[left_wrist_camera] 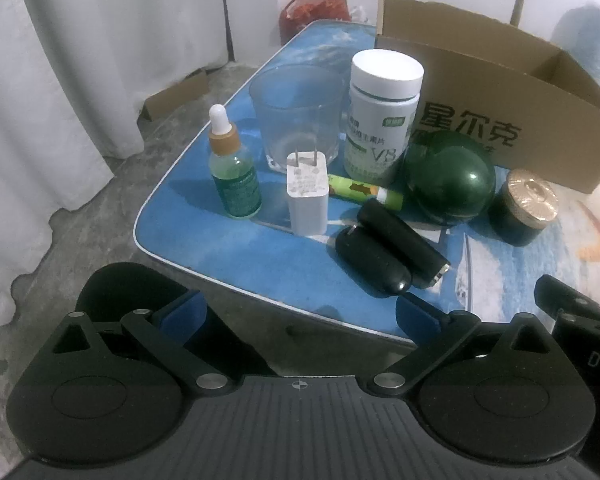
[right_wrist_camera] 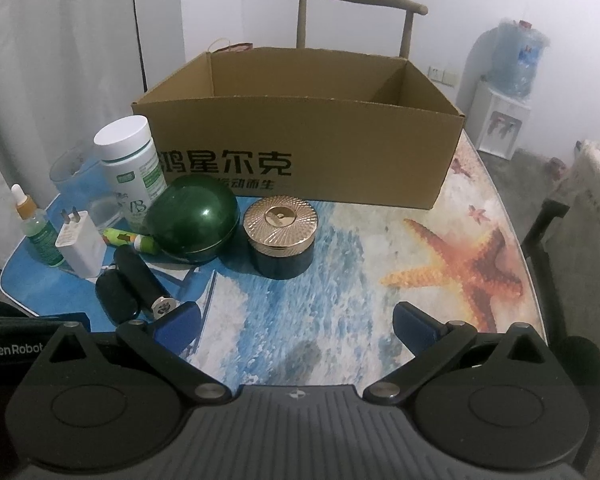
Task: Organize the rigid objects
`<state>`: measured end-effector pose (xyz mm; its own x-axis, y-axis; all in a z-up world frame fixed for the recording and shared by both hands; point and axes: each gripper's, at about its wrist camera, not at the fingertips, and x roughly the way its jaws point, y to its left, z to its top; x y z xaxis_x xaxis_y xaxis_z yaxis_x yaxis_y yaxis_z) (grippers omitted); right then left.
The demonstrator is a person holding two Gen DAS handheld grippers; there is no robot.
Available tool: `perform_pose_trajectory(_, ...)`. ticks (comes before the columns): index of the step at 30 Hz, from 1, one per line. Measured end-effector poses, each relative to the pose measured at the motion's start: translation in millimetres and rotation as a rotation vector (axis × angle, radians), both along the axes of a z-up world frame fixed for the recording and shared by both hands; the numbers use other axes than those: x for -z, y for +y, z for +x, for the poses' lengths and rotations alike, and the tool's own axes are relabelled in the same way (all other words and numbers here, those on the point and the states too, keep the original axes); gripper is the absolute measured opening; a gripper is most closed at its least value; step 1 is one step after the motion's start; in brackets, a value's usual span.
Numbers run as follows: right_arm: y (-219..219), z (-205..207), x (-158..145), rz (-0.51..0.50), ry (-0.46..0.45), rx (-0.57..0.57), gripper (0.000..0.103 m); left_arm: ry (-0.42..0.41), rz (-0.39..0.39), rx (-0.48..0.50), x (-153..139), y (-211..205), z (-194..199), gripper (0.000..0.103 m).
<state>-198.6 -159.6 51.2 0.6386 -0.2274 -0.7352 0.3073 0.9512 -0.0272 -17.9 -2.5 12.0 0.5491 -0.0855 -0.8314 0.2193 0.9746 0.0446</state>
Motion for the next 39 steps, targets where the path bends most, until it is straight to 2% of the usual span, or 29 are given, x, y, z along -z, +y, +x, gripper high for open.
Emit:
perform_pose_trajectory(4,1.0,-0.3,-0.8,-0.002,-0.001,-0.002,0.103,-0.001,0.001,0.006,-0.4,0.1,-0.6,0.102)
perform_pose_trajectory(6,1.2,0.3,-0.6,-0.002,0.000,-0.003,0.103,-0.001,0.000,0.041,-0.4,0.1,-0.8,0.102)
perform_pose_trajectory(33,3.9,2.5,3.0,-0.001,0.004,-0.008,0.103,0.011,0.007,0.076,3.7,2.1,1.8,0.102)
perform_pose_trajectory(39,-2.4,0.7,4.4,0.012,-0.022,-0.026,0.103,-0.014,-0.017,0.112,2.4,5.4,0.1,0.102)
